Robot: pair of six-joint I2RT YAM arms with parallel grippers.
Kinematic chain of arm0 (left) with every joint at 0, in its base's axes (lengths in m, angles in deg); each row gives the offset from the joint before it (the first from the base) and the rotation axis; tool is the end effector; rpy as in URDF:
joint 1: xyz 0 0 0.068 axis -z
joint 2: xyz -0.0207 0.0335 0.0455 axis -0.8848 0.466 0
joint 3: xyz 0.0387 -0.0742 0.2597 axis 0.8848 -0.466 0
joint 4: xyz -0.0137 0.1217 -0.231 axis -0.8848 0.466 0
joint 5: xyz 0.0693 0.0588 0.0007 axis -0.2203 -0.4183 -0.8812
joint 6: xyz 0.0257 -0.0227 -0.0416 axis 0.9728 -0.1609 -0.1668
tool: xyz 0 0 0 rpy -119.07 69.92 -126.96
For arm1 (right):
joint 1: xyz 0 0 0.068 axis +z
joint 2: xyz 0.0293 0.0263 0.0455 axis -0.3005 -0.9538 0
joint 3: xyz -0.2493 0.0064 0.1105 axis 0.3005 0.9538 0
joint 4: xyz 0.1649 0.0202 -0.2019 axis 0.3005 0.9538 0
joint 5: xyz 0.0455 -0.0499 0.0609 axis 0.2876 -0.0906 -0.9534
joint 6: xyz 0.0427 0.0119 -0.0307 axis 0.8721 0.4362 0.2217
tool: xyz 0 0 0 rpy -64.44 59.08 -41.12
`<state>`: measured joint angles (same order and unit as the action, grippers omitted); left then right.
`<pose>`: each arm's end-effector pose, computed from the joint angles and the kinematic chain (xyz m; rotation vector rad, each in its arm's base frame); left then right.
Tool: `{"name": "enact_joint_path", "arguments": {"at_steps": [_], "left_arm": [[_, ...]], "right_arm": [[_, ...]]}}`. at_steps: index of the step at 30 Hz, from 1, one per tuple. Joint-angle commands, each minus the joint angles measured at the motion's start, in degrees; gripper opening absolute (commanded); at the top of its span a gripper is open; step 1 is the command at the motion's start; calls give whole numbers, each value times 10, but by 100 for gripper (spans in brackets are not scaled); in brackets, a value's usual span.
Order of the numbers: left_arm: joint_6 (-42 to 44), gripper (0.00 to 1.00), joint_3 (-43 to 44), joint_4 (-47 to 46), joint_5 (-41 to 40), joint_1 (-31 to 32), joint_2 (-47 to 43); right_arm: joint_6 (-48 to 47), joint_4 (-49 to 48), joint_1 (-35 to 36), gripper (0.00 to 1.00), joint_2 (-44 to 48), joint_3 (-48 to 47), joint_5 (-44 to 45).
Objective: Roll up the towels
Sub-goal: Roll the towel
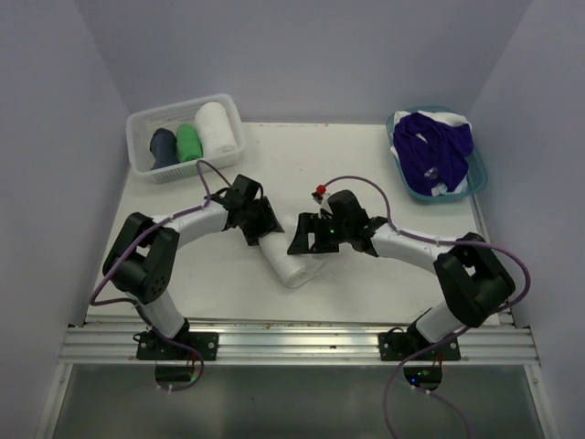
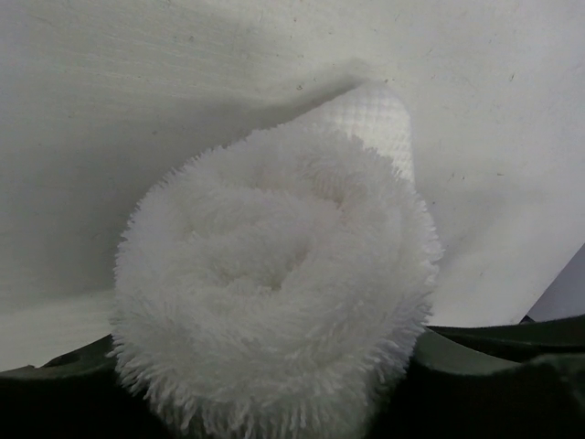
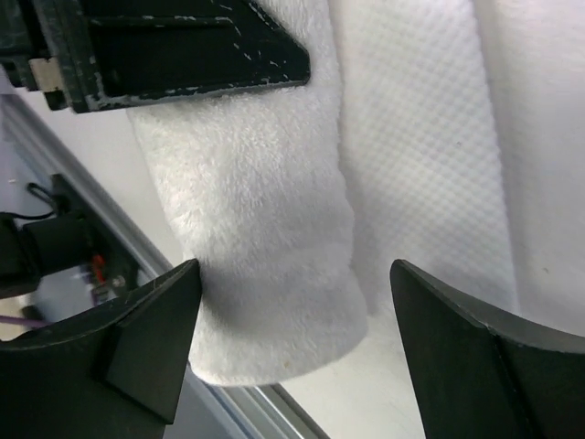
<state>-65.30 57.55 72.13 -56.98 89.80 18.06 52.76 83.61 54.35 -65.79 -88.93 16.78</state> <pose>0.2919 -0.1610 0.1663 -0.6236 2.7489 -0.7166 0.2455 0.2036 0.1790 -0.2601 2.5108 1.1171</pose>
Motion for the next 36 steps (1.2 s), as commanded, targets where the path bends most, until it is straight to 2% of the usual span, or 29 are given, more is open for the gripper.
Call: {"name": "enact_joint_path", "arguments": {"at_steps": [1, 3, 4, 7, 11, 18, 27, 30, 31, 33, 34, 36], "left_arm": [[15, 56, 6, 21, 6, 6, 13], [14, 56, 6, 21, 6, 6, 13], [14, 56, 7, 23, 6, 6, 12], [13, 57, 8, 26, 6, 6, 14], [12, 57, 9, 28, 8, 6, 14], [9, 57, 11, 32, 7, 6, 14], [6, 59, 10, 33, 9, 6, 16], [8, 61, 9, 34, 10, 6, 13], [7, 62, 8, 33, 11, 6, 7], [8, 70, 2, 28, 12, 5, 0], [7, 72, 0, 22, 12, 4, -8], [7, 82, -6, 18, 13, 3, -14]], "right_arm": [[-69, 142, 23, 87, 69, -50, 157], [-108, 195, 75, 88, 93, -73, 224], [-121, 211, 98, 88, 96, -99, 301], [-171, 249, 178, 89, 84, -146, 412], [-219, 278, 251, 89, 35, -196, 507], [-251, 293, 325, 90, -55, -251, 589], [-237, 268, 332, 88, -132, -263, 630], [-220, 260, 321, 75, -131, -258, 626], [-205, 252, 313, 64, -123, -244, 589], [-192, 222, 279, 57, -92, -225, 540], [-183, 213, 267, 46, -83, -208, 508], [-171, 188, 226, 36, -62, -191, 419]]}}
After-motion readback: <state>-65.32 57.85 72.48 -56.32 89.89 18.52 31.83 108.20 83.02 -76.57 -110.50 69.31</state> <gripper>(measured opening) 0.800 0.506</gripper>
